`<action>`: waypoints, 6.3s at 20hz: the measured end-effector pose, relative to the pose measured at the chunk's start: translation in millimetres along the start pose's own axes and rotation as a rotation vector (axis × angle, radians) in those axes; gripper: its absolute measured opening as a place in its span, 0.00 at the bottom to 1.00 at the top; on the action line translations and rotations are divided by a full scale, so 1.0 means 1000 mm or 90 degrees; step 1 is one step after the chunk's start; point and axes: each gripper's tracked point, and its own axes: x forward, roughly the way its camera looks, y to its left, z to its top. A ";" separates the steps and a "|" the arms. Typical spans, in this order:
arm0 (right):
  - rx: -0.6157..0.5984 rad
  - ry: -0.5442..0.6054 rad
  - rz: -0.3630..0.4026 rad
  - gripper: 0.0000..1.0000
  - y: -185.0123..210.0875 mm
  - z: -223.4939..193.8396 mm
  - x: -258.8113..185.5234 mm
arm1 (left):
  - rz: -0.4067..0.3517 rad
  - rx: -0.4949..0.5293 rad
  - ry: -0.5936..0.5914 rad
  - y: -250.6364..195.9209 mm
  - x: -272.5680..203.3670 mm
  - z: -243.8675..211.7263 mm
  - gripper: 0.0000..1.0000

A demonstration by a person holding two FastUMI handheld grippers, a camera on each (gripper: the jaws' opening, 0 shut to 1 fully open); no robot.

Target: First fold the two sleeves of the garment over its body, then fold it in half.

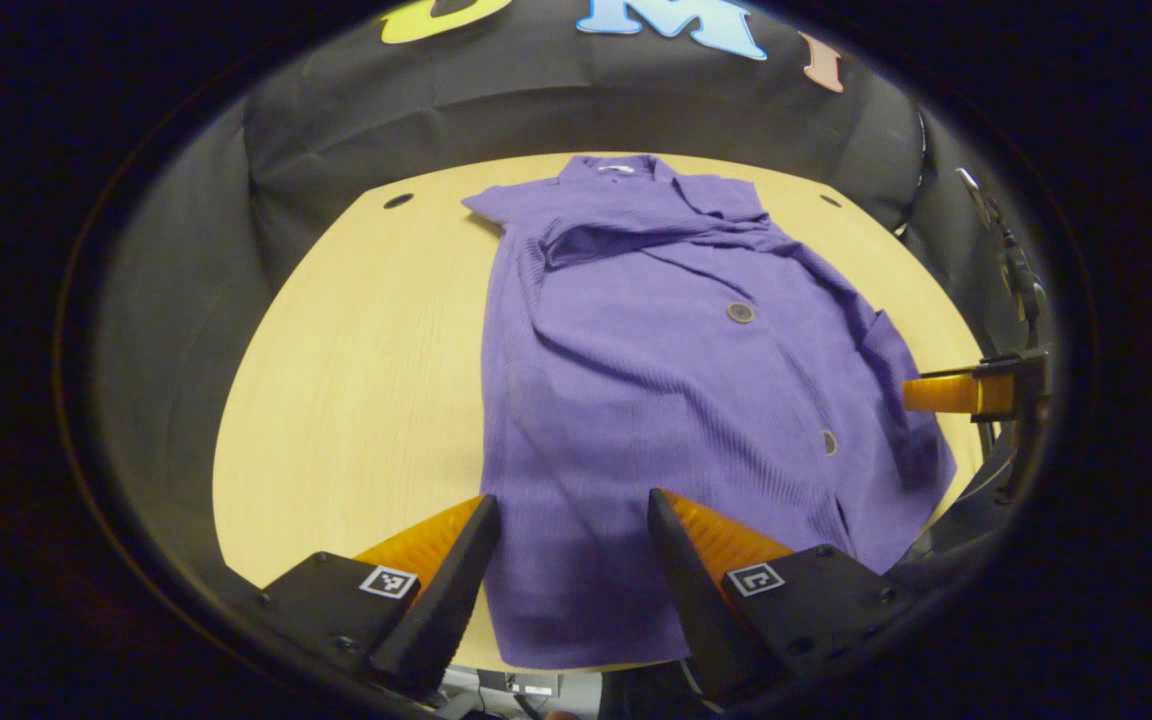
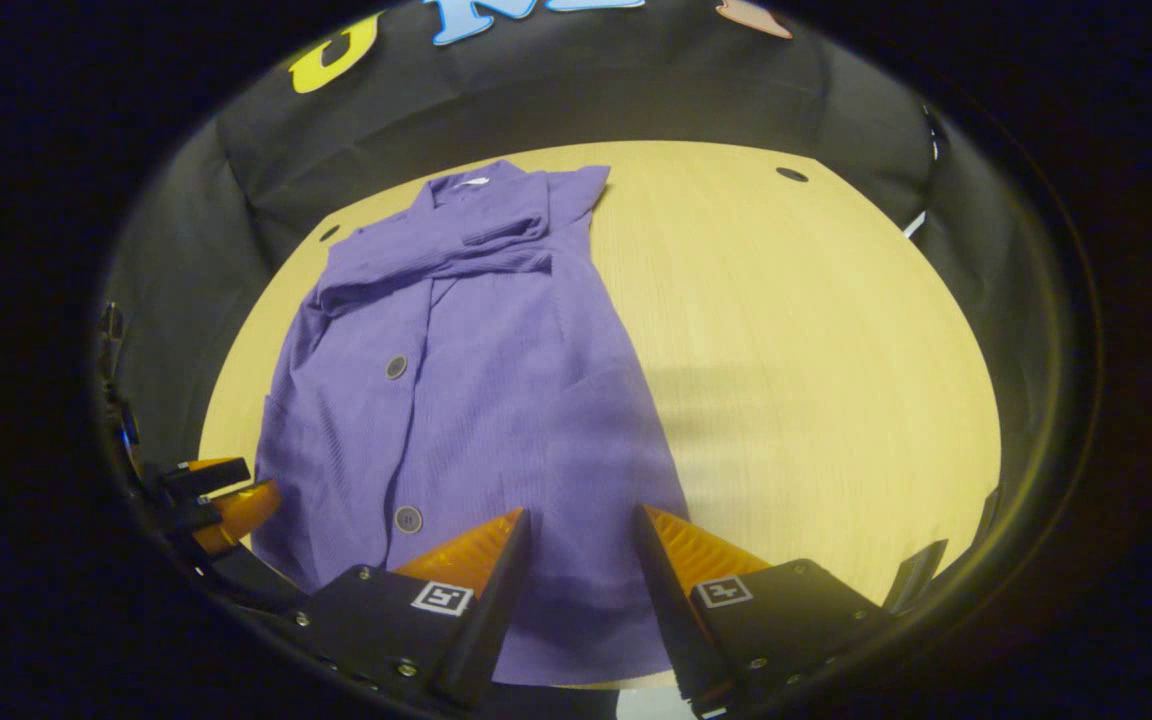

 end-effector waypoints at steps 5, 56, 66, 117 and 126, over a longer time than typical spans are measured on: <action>-0.014 0.015 -0.018 0.67 0.000 -0.010 0.010 | 0.011 -0.030 0.045 0.010 0.012 -0.016 0.97; 0.049 -0.149 0.106 0.01 0.035 0.202 0.008 | -0.030 -0.082 -0.184 0.028 0.031 0.236 0.07; 0.069 -0.228 0.103 0.00 0.021 0.321 0.030 | -0.032 -0.055 -0.257 0.040 0.059 0.358 0.07; -0.054 -0.248 0.022 0.88 0.040 0.356 0.105 | -0.004 -0.052 -0.274 0.052 0.134 0.412 0.94; -0.069 -0.399 0.050 0.88 0.086 0.354 -0.060 | -0.030 -0.035 -0.416 0.028 -0.049 0.421 0.94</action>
